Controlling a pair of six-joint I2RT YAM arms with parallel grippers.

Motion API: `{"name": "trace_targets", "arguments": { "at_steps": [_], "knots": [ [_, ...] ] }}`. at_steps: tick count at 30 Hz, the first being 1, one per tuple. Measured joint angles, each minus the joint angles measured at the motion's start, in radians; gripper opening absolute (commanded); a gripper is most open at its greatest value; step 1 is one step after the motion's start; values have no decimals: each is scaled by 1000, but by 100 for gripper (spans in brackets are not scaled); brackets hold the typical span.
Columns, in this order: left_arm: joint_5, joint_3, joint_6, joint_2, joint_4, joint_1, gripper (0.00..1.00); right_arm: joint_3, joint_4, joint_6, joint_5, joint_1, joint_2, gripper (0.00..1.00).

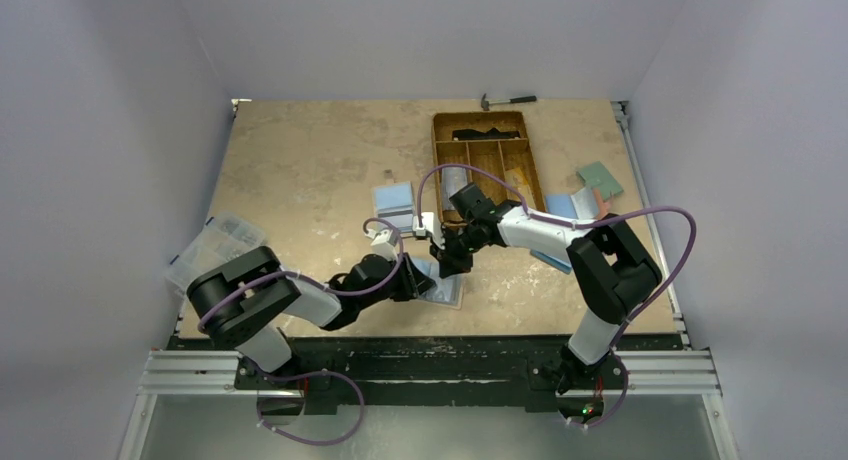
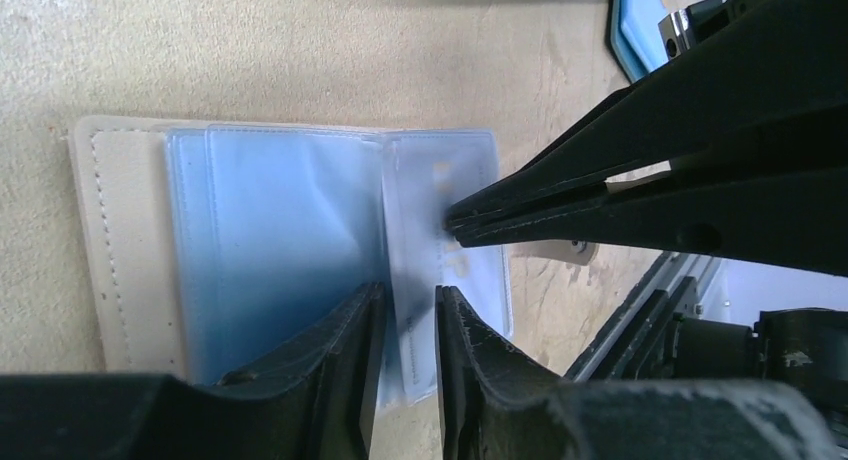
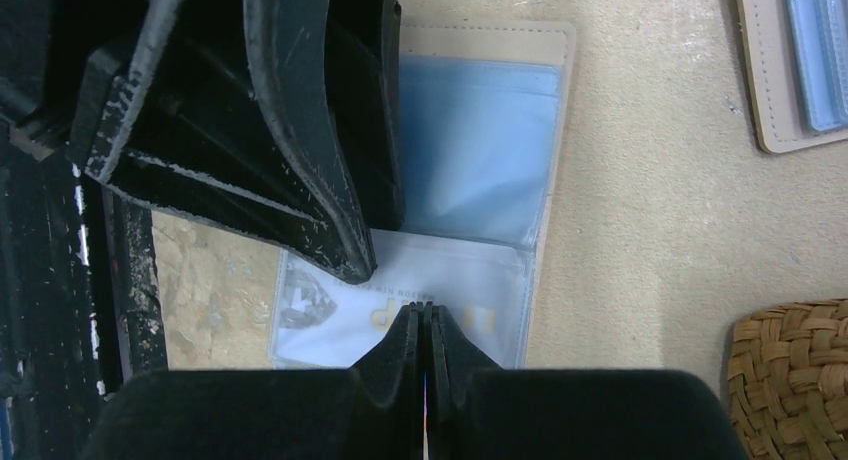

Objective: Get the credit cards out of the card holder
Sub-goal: Remove the credit card from the card holder.

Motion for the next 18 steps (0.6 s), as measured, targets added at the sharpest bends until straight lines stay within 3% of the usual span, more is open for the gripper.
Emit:
{"name": "trace_targets", "arguments": {
  "at_steps": [3, 4, 12, 18],
  "knots": [
    [23, -21, -36, 37, 78, 10, 3, 2, -4, 0, 1, -1, 0, 0],
    [29, -25, -49, 48, 93, 13, 0, 2, -5, 0, 0, -1, 0, 1],
    [43, -63, -102, 45, 146, 30, 0, 7, -36, -15, -39, -14, 0, 14],
    [52, -146, -77, -50, 151, 30, 0, 7, -126, -54, -106, -86, -37, 22]
  ]
}}
